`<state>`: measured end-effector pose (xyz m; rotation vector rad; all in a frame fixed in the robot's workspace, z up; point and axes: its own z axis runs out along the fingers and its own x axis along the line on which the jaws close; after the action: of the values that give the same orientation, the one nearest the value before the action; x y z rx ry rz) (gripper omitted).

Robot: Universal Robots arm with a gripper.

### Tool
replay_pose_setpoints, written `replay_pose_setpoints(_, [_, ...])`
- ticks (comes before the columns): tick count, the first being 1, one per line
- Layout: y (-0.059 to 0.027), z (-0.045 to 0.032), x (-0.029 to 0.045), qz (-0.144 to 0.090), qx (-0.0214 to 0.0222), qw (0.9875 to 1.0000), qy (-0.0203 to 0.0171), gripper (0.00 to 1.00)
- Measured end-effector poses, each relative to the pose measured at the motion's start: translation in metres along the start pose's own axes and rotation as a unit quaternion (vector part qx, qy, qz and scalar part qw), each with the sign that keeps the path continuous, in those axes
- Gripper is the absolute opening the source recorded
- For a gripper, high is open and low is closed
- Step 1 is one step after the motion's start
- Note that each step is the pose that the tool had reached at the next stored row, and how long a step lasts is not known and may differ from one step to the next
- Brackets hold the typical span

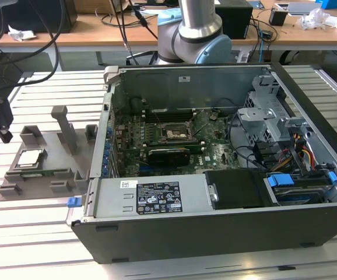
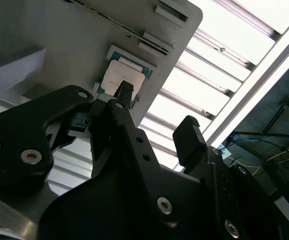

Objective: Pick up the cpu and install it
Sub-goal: 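Pick up the cpu and move it towards the insertion slot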

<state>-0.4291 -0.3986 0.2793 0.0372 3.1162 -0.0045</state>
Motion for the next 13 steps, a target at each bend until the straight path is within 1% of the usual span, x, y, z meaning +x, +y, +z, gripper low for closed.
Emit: replay_pose_setpoints(13, [0.0000, 0.0077, -0.0002, 0.000, -0.0001, 1.0000, -0.0001, 0.60])
